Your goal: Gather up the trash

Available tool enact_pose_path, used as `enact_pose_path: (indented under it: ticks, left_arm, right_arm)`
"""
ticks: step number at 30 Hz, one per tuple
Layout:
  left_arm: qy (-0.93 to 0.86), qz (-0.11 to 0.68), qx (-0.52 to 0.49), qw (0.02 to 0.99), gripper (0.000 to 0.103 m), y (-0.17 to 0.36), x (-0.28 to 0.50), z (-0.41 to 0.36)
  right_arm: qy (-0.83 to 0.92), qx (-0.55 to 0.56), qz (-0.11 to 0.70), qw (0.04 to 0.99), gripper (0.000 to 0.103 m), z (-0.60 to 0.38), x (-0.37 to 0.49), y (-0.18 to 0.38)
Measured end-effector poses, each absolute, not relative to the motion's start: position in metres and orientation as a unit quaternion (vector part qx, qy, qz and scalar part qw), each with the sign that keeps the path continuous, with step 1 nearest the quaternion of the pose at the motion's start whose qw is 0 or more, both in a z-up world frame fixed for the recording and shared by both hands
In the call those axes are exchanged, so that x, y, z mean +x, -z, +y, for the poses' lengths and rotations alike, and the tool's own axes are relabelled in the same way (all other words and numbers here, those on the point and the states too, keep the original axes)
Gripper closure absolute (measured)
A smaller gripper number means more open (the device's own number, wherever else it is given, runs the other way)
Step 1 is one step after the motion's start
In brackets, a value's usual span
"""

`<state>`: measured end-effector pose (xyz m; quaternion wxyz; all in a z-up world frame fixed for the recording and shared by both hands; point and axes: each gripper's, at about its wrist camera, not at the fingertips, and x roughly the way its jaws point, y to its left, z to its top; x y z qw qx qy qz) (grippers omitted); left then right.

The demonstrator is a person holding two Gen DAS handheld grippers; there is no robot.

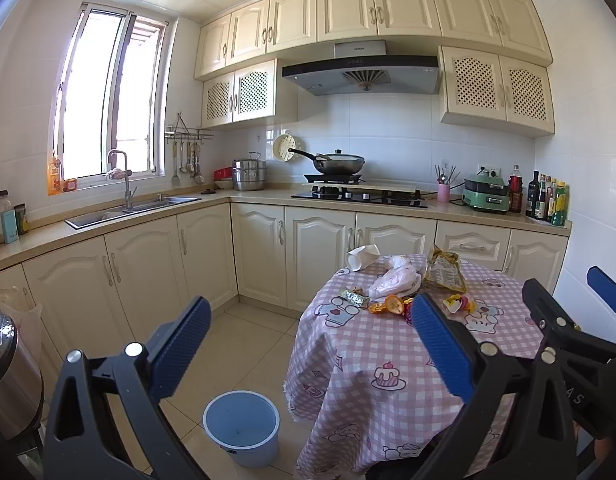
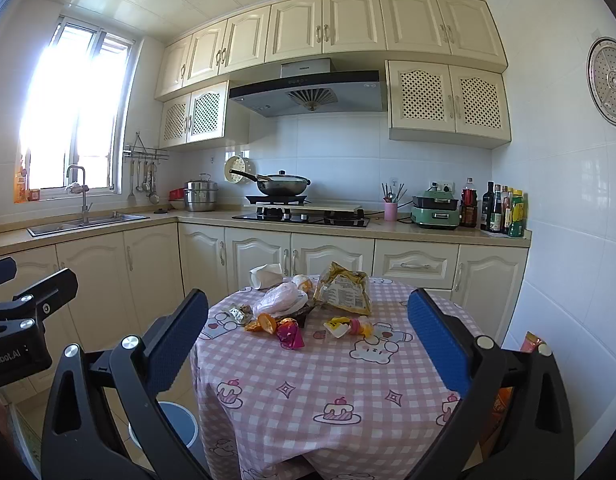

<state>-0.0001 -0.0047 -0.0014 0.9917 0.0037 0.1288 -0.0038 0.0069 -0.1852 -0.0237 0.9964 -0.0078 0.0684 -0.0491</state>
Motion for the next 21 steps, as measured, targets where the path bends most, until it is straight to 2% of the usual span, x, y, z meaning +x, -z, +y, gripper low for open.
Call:
enact_pose_path:
  ticks: [21]
  left_arm:
    - [0.004, 0.130, 0.006, 0.991, 0.005, 0.0012, 0.0011, -0.0037]
  right_arm:
    - [0.048, -0.007, 0.068, 0.996, 0.007, -0.1843, 0.0068, 0.0244]
